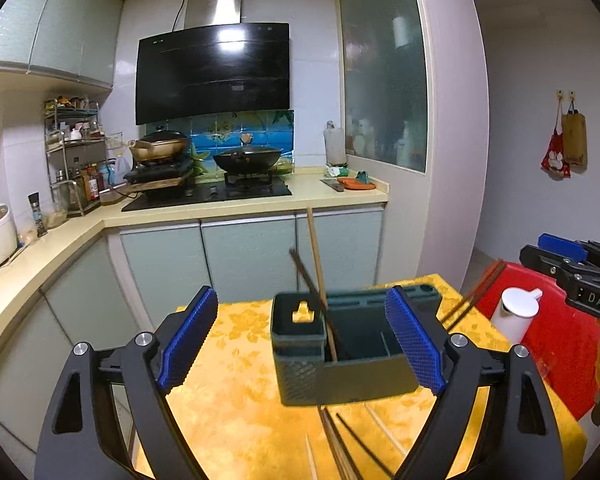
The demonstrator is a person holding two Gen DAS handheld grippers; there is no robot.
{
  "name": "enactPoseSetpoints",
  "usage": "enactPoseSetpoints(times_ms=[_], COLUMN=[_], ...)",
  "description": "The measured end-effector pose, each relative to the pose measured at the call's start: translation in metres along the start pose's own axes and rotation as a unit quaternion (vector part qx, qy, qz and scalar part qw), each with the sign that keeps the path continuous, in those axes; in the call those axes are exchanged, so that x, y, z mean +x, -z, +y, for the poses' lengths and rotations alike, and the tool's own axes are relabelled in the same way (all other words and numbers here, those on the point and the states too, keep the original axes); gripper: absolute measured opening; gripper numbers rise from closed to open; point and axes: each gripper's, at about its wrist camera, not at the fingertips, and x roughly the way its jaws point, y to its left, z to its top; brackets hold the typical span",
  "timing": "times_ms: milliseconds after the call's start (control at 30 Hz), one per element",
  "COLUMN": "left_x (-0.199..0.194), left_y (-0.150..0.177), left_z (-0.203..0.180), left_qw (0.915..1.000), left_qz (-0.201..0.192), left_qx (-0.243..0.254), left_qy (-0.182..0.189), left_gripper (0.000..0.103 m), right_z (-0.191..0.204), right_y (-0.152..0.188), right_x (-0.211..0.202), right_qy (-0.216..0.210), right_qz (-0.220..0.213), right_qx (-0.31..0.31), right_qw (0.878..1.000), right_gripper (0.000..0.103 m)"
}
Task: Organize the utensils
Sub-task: 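Withdraw both tools from the holder toward the remaining chopsticks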
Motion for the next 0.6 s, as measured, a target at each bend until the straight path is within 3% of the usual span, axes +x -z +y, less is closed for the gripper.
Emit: enactPoseSetpoints(times_ms=[600], left_x=[-0.042], left_y=[0.093], left_z=[0.002], left_qw=[0.9986], left_qz=[0.047], left_qx=[-0.008], left_qy=[-0.021], left_gripper=[0.083], right_z=[0.011], right_y=[0.107], right_x=[-0.041], right_qy=[0.016], right_qz=[0.021], right_qx=[0.005], right_qw=[1.0], right_gripper=[0.051])
